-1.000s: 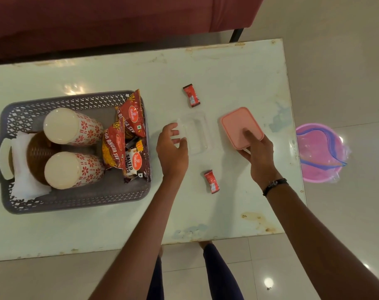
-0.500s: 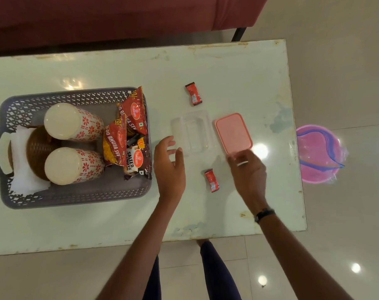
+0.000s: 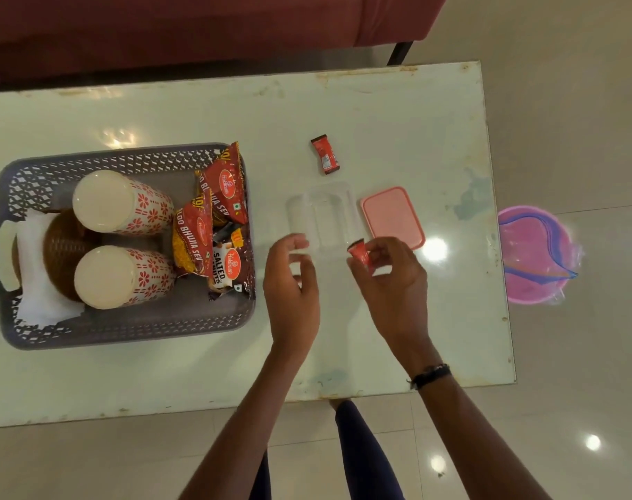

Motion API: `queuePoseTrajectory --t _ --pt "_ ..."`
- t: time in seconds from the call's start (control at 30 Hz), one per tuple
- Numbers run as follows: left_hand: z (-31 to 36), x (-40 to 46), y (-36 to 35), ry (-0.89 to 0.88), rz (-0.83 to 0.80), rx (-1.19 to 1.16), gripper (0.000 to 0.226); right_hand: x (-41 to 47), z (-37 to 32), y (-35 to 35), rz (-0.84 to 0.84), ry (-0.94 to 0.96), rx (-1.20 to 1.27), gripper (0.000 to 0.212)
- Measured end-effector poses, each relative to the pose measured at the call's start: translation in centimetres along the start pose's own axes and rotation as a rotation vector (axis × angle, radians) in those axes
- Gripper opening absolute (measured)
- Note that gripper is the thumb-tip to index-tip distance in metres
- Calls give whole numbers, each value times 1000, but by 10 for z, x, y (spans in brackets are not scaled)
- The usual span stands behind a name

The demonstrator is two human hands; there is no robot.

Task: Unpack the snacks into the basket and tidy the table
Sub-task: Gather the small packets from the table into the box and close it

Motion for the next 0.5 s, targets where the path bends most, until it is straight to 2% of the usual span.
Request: queuePoseTrajectory --t 0.13,0.2,0.37,0.5 --pt "22 46 -3 -96 59 45 26 29 -20 -16 -62 65 -103 29" --pt "27 71 -9 -123 39 118 29 40 -22 -26 -99 92 -181 33" --pt "37 140 -45 -277 -164 404 37 50 -22 -30 -76 154 -173 26" --pt "32 177 -71 -375 -403 604 38 48 -21 -26 -99 161 -102 22"
Point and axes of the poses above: each hand's wrist, its own x-axis towards the middle knuckle, its own y-axis out of the back of the hand, z = x × y, the point moved 4 cm from there along x, towards the middle knuckle, and after that the axes turned 1 degree about -y, right-handed, at the moved point
